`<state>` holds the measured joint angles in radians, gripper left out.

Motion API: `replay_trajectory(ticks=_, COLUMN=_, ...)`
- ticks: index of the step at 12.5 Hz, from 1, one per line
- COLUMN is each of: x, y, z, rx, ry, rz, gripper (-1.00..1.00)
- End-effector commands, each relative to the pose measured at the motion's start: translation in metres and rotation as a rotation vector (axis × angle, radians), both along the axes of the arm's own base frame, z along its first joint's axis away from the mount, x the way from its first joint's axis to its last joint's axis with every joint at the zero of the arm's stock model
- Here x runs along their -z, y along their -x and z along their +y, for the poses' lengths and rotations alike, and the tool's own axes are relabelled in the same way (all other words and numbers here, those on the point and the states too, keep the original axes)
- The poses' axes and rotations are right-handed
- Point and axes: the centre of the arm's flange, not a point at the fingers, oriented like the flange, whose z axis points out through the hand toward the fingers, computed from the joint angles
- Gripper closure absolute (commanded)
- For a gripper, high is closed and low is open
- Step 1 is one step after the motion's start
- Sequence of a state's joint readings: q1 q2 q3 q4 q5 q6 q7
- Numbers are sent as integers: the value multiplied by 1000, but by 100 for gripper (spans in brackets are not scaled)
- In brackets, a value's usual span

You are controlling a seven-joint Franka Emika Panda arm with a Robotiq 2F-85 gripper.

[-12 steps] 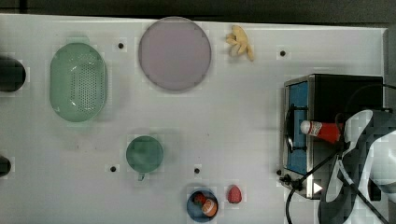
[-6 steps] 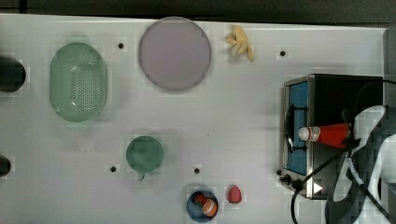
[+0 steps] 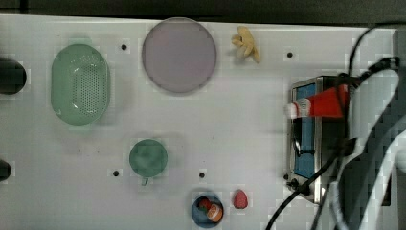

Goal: Pick Ketchup from oven and place it on table.

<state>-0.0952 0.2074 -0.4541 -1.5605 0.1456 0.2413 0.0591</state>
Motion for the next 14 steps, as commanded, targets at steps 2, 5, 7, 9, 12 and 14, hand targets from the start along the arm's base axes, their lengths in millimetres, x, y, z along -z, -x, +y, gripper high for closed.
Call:
replay_trajectory(ticks=2, x=-18, y=-45, z=133, rx=-275, ry=-48, rz=-11, gripper=-27)
replay_trajectory(ticks=5, x=14, y=-60, z=239, rx=-455, ry=-89, rz=49, gripper=-26)
replay_trajectory(ticks=7, x=52, y=-53, z=258, rx=-491, ry=-80, rz=120, gripper=-27)
replay_trajectory(ticks=9, x=108, y=-44, z=260, rx=-510, ry=-28, rz=147, gripper=-26)
replay_trajectory(ticks=12, x=188, y=-22, z=266, rx=-519, ry=0, rz=125, gripper=-27)
replay_trajectory(ticks=14, x=229, y=-6, z=269, rx=-511, ry=14, rz=111, gripper=-27)
